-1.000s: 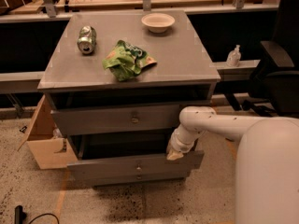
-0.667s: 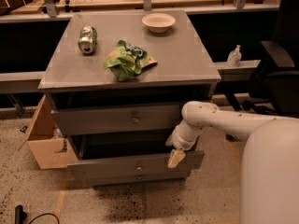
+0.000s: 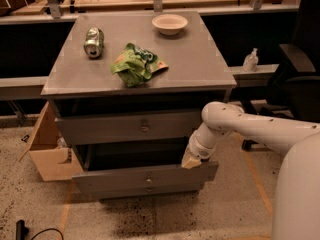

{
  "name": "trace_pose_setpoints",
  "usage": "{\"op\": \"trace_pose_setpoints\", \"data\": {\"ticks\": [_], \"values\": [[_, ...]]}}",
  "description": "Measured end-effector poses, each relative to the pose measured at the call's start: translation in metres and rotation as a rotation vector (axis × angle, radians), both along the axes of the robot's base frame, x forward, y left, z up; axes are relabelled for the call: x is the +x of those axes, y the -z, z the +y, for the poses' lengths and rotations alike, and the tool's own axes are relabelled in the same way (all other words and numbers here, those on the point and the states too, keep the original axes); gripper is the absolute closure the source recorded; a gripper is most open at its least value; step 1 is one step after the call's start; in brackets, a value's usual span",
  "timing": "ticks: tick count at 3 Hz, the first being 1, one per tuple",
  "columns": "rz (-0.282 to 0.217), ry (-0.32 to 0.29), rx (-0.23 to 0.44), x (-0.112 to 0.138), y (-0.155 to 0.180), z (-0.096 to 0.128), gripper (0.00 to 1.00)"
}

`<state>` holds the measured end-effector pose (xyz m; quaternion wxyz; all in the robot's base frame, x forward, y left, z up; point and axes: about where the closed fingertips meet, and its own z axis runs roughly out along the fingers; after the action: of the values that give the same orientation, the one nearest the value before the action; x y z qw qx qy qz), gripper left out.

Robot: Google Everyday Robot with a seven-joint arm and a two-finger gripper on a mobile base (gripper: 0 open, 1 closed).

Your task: Open middle drawer

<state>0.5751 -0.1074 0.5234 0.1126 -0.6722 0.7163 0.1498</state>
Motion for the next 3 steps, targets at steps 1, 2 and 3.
{"op": "trace_pose_setpoints", "data": {"ticks": [1, 2, 3], "values": [[-0.044, 0.042, -0.002, 0.009, -0.002, -0.002, 1.0], [-0.109, 0.084, -0.038, 0.028, 0.004, -0.006, 1.0], [-0.166, 0.102, -0.079, 0.045, 0.016, -0.007, 1.0]]}}
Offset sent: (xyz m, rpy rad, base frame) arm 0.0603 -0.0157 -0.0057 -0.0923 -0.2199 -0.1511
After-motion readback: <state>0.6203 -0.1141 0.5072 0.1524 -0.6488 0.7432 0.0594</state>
